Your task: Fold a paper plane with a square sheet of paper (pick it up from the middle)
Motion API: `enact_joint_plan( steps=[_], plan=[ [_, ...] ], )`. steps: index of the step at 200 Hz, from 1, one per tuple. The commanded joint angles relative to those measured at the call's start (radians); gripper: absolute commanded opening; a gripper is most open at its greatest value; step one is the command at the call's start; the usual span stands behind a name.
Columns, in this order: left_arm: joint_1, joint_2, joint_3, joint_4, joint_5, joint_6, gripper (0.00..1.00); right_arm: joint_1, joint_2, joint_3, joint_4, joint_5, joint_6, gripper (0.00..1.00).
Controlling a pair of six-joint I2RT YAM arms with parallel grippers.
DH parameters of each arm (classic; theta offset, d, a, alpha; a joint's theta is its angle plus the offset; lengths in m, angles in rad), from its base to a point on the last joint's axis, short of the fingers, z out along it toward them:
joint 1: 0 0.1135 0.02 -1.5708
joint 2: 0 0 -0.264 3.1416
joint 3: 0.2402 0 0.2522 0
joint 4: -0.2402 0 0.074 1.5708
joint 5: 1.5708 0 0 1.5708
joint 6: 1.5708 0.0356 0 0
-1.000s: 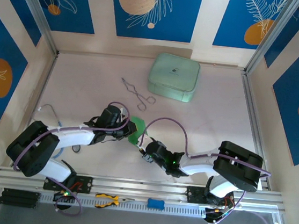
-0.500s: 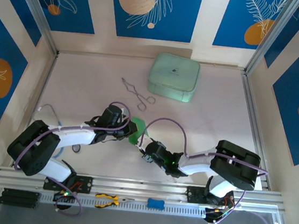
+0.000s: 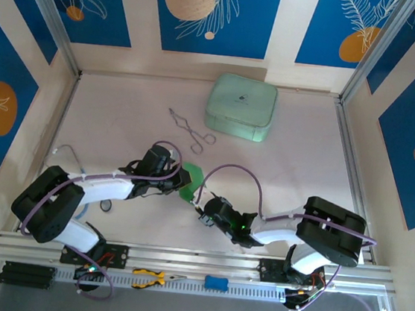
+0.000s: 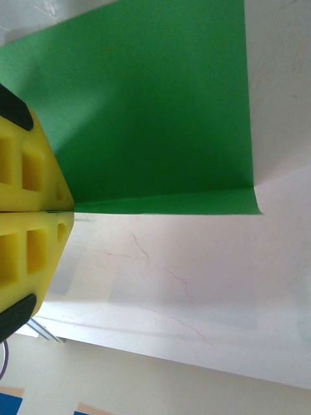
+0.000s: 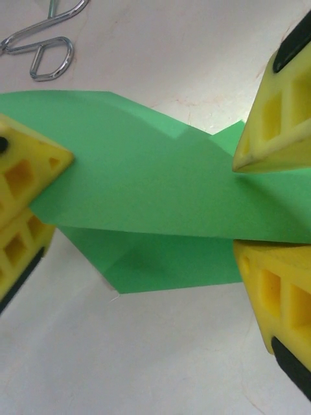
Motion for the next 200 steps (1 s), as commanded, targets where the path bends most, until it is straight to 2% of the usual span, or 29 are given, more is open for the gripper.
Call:
enact_joint_plan(
  steps=[1, 100, 200],
  plan=[
    [-0.008, 0.012, 0.026, -0.023, -0.013, 0.016, 0.09, 0.007, -0.02, -0.013, 0.04, 0.003, 0.012, 0.33],
    [-0.012, 0.012, 0.03, -0.023, -0.009, 0.014, 0.08, 0.006, 0.027, 0.007, -0.004, 0.019, 0.014, 0.33],
    [-0.013, 0.013, 0.029, -0.029, -0.013, 0.016, 0.08, 0.004, -0.002, -0.005, 0.017, 0.001, 0.024, 0.31]
  ],
)
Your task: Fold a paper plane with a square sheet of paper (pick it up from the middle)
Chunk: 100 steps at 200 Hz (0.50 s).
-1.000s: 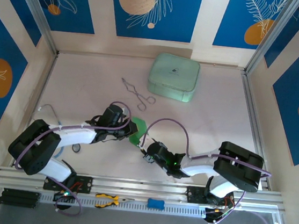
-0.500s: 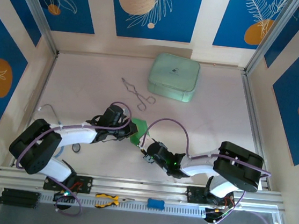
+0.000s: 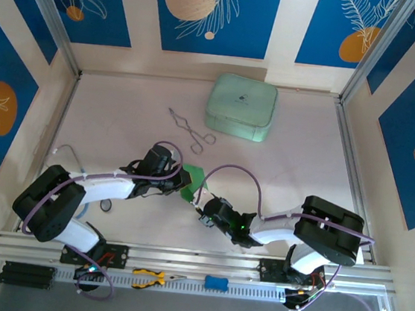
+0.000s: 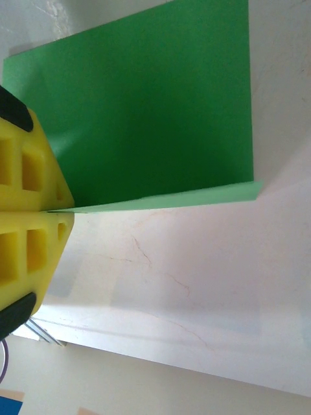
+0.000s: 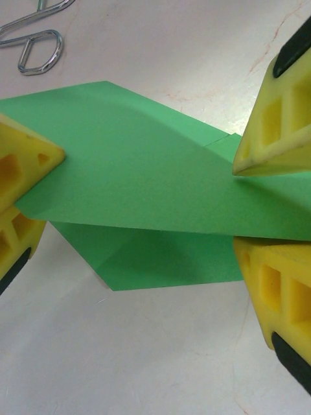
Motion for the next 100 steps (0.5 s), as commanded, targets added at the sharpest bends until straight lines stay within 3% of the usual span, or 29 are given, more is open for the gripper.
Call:
enact_joint_plan(
  steps=[1, 100],
  plan=[
    [-0.008, 0.006, 0.02, -0.014, -0.013, 0.016, 0.08, 0.004, -0.021, -0.006, 0.023, 0.001, 0.021, 0.31],
    [-0.01, 0.005, 0.021, -0.014, -0.014, 0.016, 0.08, -0.001, -0.021, -0.007, 0.01, -0.01, 0.03, 0.22]
  ],
)
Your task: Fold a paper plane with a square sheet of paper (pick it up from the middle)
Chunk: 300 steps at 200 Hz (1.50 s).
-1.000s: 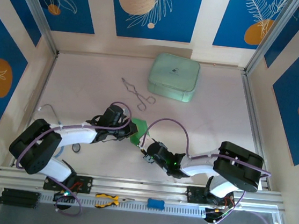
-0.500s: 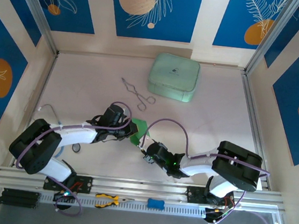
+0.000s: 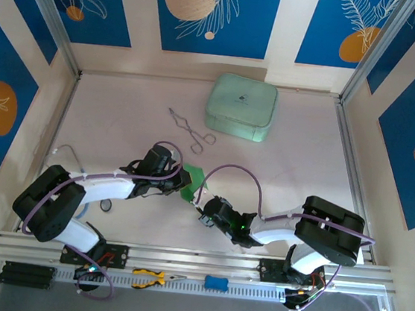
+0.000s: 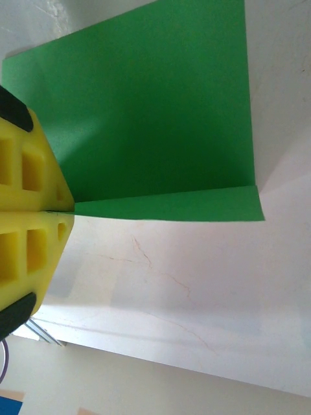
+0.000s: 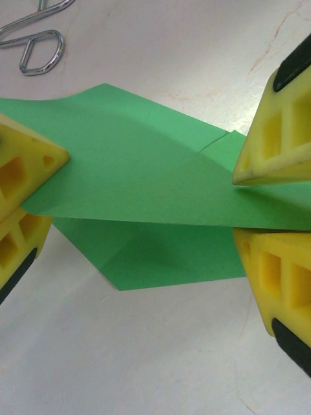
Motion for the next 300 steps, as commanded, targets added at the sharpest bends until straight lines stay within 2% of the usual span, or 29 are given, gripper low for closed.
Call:
enact_joint_plan(
  steps=[1, 30, 74, 111, 228, 300],
  plan=[
    [-0.009, 0.005, 0.021, -0.014, -0.013, 0.016, 0.08, -0.002, -0.016, -0.006, 0.011, -0.006, 0.022, 0.22],
    [-0.01, 0.003, 0.021, -0.017, -0.015, 0.016, 0.13, -0.003, -0.013, -0.004, 0.008, -0.01, 0.029, 0.2],
    [-0.009, -0.024, 0.02, -0.045, -0.033, 0.022, 0.37, -0.01, 0.003, 0.0, 0.004, -0.026, 0.065, 0.15],
    [-0.01, -0.082, 0.01, -0.096, -0.08, 0.042, 0.5, -0.017, 0.02, 0.003, 0.008, -0.04, 0.095, 0.14],
    [-0.007, -0.175, 0.001, -0.172, -0.156, 0.063, 0.56, -0.072, -0.027, -0.002, -0.03, -0.184, 0.191, 0.13],
    [-0.006, -0.204, -0.01, -0.178, -0.17, 0.067, 0.59, -0.155, -0.082, -0.024, -0.029, -0.355, 0.284, 0.13]
  ],
)
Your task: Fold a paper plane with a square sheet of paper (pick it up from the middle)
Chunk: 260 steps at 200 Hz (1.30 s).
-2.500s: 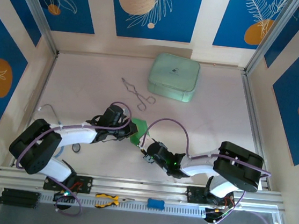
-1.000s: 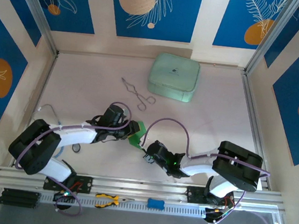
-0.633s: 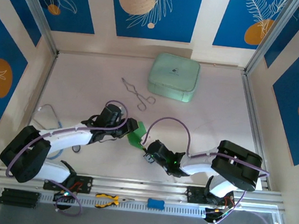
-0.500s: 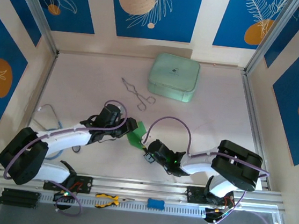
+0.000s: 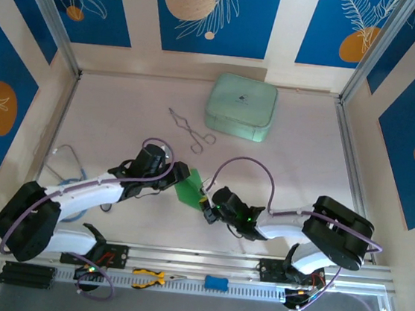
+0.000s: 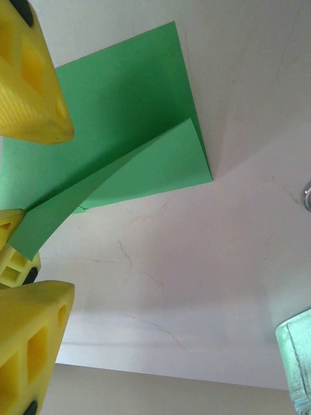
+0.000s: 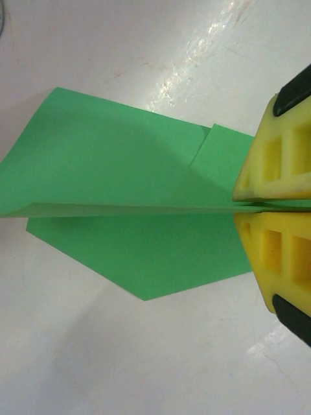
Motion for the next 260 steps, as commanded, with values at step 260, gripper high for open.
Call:
enact_joint_plan(
  steps=[260],
  plan=[
    [-0.005, 0.017, -0.016, -0.007, 0.002, -0.008, 0.58, -0.046, 0.049, 0.014, -0.007, -0.164, 0.136, 0.13]
  ],
)
